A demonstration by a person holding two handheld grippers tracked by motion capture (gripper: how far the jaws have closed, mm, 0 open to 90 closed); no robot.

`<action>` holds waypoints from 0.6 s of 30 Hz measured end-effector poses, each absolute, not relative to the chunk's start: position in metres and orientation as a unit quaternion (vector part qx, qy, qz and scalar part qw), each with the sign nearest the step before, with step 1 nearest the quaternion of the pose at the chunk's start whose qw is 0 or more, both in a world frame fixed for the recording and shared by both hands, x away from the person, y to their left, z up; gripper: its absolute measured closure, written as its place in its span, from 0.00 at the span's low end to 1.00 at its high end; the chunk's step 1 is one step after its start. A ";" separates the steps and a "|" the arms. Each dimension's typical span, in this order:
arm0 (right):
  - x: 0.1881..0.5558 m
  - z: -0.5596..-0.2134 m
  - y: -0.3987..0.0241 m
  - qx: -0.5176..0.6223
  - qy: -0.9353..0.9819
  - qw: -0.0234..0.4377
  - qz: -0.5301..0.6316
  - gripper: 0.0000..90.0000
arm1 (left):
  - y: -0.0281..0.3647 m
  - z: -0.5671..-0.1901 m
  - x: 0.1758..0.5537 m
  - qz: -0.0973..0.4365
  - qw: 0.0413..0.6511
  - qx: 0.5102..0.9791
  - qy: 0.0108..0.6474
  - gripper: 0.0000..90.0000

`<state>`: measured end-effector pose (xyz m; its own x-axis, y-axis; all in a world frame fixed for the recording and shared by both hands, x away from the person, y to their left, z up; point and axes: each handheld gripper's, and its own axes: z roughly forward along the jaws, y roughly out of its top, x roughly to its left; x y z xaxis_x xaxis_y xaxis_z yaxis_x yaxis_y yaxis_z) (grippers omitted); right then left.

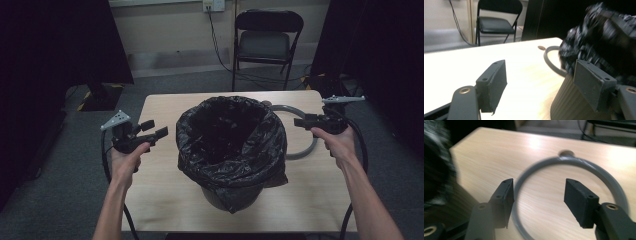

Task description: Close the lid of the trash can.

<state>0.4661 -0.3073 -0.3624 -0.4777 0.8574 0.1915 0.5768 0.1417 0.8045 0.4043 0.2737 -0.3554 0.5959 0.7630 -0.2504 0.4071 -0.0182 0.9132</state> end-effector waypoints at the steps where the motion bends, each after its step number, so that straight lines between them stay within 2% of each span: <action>1: 0.466 -0.368 -0.311 0.494 0.733 0.158 0.439 0.51 | 0.273 -0.360 0.403 0.165 0.552 0.697 0.427 0.25; 5: 0.467 -0.390 -0.319 0.524 0.734 0.169 0.398 0.54 | 0.274 -0.381 0.397 0.167 0.516 0.712 0.447 0.24; 7: 0.467 -0.401 -0.322 0.537 0.735 0.174 0.377 0.56 | 0.275 -0.388 0.389 0.186 0.506 0.717 0.442 0.23; 10: 0.468 -0.416 -0.327 0.554 0.732 0.186 0.351 0.57 | 0.276 -0.404 0.382 0.171 0.485 0.729 0.451 0.23; 15: 0.468 -0.432 -0.330 0.568 0.738 0.225 0.287 0.57 | 0.275 -0.441 0.377 0.172 0.421 0.753 0.476 0.27; 18: 0.470 -0.440 -0.334 0.582 0.733 0.227 0.270 0.57 | 0.271 -0.461 0.379 0.166 0.375 0.774 0.482 0.27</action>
